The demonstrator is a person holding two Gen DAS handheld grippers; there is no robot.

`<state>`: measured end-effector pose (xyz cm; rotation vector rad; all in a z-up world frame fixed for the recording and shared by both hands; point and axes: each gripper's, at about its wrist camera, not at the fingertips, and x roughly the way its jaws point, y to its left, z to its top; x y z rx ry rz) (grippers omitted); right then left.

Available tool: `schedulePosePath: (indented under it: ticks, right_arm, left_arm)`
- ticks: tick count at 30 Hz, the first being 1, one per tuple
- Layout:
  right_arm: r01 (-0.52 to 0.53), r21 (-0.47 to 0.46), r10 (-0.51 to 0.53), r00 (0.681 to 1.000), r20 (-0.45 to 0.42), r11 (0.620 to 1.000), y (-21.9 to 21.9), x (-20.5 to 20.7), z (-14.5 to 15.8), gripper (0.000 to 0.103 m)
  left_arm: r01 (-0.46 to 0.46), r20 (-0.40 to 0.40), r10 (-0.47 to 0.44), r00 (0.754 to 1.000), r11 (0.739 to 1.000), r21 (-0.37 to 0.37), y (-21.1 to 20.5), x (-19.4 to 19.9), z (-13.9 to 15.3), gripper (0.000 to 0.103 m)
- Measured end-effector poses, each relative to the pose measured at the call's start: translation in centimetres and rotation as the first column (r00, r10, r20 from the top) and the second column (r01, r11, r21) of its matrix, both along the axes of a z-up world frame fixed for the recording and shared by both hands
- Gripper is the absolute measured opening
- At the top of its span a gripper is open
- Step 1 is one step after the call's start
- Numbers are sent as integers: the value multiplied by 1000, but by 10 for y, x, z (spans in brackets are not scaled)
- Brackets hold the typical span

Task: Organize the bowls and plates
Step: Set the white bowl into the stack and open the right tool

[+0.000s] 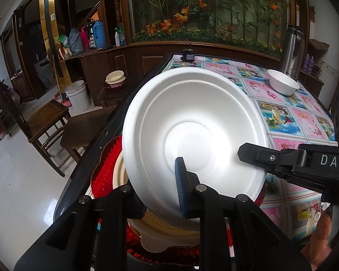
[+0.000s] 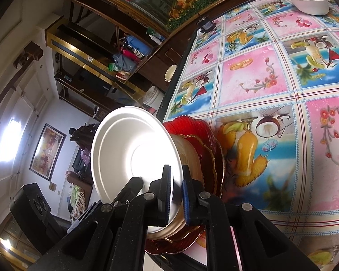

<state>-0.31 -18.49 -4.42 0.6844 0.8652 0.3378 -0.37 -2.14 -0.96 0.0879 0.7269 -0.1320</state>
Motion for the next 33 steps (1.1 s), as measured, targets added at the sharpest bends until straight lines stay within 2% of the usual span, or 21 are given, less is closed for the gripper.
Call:
schedulePosePath:
  ticks: [14,23,25,27,30,33]
  right_arm:
    - [-31,-18,31,999,-19,999,9,3,-6,10]
    - [-47,-77,47,999,1,996,19,1,-4,11]
    - [-48,-91,49,999,7,995,20,-1,-3,11]
    - [-50,-113,53,998,23,992,23,-3,-1,11]
    - [-45,-159,54,997,53,986,26,-7,5,13]
    - [-36,-194,52,996,79,980,26,-12,12,23]
  left_arm:
    - [-3,-41,3,999,1000,-6,6,-3,-9,20]
    - [2,-42,-2,999,1000,-1,9,-7,-13,24]
    - [27,-39,-27,999,1000,6,7,-10,-14,37]
    - [56,-30,-56,998,998,10,3,-14,-15,63]
    - [61,6,-61,998,998,26,1,-25,-10,75]
    - [55,23,-55,998,998,9,9,-29,-5,78]
